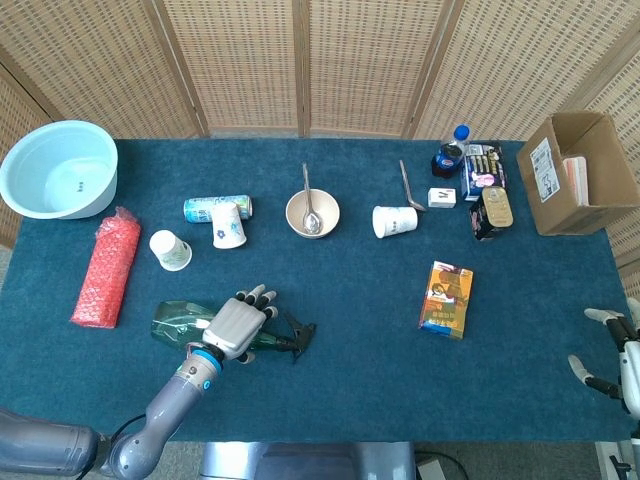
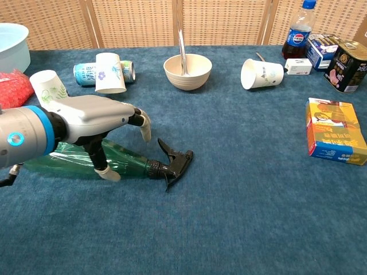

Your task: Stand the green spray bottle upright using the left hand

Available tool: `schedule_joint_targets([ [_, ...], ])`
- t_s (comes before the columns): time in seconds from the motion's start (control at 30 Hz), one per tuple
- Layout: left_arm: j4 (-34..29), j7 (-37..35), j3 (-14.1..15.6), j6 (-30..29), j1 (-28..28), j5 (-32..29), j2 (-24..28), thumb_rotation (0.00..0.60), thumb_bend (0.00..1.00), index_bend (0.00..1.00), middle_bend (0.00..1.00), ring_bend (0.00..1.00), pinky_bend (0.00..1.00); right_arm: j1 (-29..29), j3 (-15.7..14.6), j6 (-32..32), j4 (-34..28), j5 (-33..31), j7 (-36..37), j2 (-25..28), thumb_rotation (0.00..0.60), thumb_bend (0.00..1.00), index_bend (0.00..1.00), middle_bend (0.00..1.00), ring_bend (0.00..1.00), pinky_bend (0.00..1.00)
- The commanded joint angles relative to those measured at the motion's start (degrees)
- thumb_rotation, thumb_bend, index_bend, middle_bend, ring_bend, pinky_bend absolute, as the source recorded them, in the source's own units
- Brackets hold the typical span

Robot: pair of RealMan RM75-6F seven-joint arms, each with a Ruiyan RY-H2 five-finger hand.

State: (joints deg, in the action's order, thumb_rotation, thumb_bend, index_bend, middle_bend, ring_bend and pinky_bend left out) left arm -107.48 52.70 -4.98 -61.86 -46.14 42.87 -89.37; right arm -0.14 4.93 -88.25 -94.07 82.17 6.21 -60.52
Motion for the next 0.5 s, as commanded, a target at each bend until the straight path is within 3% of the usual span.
schedule_joint_targets([
  [0.03, 0.88, -0.63, -0.39, 0.04, -0.59, -0.30, -0.85, 0.600, 0.25, 0.35, 0.23, 0.22, 0.35, -0.14, 0.00, -0.03, 0.00, -0.12, 0.17, 0.09, 0.600, 0.28, 0.27, 0.31, 0.01, 0.10],
  [0.13, 1.66, -1.36, -1.07, 0.22, -1.36, -0.50, -1.47, 0.600, 0.27, 0.41, 0.32, 0.33, 0.45, -0.23, -0.04, 0.04, -0.04, -0.14, 0.18, 0.16, 0.600, 0.28, 0.26, 0.31, 0.01, 0.10],
  [0.3, 3.07, -1.28, -1.66, 0.64, -2.89, -0.80, -2.26, 0.600, 0.30, 0.48, 0.40, 0.41, 0.56, -0.20, -0.15, 0.28, -0.27, 0.14, 0.49, 0.13, 0.600, 0.28, 0.27, 0.31, 0.01, 0.10],
  [0.47, 3.66, 0.29, -1.74, 0.99, -4.72, -1.74, -2.41, 0.600, 0.33, 0.52, 0.45, 0.47, 0.55, -0.27, -0.14, 0.16, -0.51, 0.46, 1.01, 0.31, 0.600, 0.28, 0.27, 0.31, 0.01, 0.10],
  [0.5, 3.69, 0.73, -1.67, 1.25, -5.20, -2.16, -2.27, 0.600, 0.33, 0.52, 0.45, 0.47, 0.59, -0.31, -0.14, 0.13, -0.56, 0.48, 1.07, 0.36, 0.600, 0.28, 0.27, 0.31, 0.01, 0.10],
])
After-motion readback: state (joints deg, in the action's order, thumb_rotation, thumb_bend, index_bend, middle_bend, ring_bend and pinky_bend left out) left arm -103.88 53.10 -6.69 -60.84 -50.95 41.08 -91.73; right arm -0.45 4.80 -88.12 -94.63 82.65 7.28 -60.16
